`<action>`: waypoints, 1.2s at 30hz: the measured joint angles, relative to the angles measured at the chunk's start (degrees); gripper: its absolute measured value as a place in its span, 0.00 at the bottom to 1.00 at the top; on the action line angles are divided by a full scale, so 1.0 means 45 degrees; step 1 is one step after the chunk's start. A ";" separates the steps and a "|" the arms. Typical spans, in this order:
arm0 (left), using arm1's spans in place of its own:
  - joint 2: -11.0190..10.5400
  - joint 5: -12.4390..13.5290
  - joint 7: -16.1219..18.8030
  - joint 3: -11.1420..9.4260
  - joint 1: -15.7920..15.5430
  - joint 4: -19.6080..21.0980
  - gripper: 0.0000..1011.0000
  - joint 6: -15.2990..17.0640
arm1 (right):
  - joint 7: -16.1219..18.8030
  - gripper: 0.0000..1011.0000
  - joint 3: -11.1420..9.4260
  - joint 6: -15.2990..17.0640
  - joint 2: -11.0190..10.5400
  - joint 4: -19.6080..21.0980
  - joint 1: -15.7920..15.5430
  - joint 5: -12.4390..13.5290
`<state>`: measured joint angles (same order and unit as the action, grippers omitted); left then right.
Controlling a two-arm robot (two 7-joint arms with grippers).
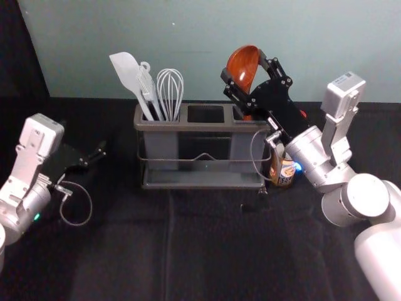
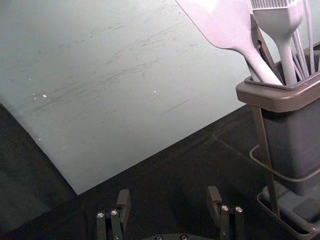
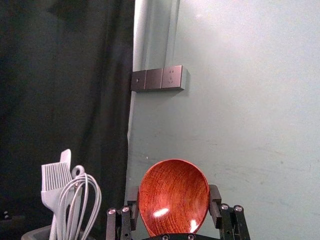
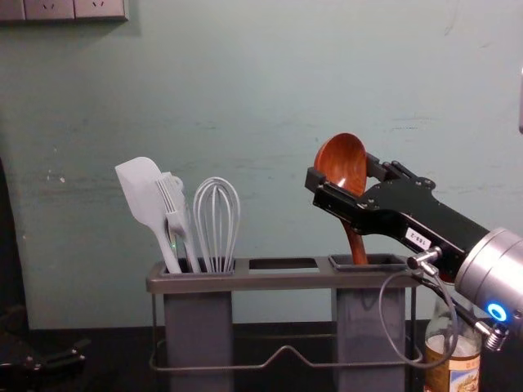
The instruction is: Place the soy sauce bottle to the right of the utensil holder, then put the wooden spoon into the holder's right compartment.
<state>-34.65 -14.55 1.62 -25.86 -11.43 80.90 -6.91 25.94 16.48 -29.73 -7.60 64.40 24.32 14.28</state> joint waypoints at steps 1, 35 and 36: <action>0.0000 0.0000 0.0000 0.0000 0.0000 -0.0001 0.99 0.0000 | -0.0003 0.83 -0.0020 -0.0001 0.0005 0.0026 -0.0021 -0.0005; 0.0000 0.0000 0.0000 0.0000 0.0000 0.0000 0.99 0.0000 | -0.0892 0.99 -0.1524 -0.3020 0.0718 0.1119 -0.0575 -0.0013; 0.0000 0.0000 0.0000 0.0000 0.0000 -0.0001 0.99 0.0000 | -0.0960 0.99 -0.1611 -0.3102 0.0719 0.1175 -0.0602 -0.0080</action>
<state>-34.65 -14.55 1.62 -25.86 -11.43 80.90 -6.91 21.62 9.23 -43.69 -4.37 69.69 21.61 13.92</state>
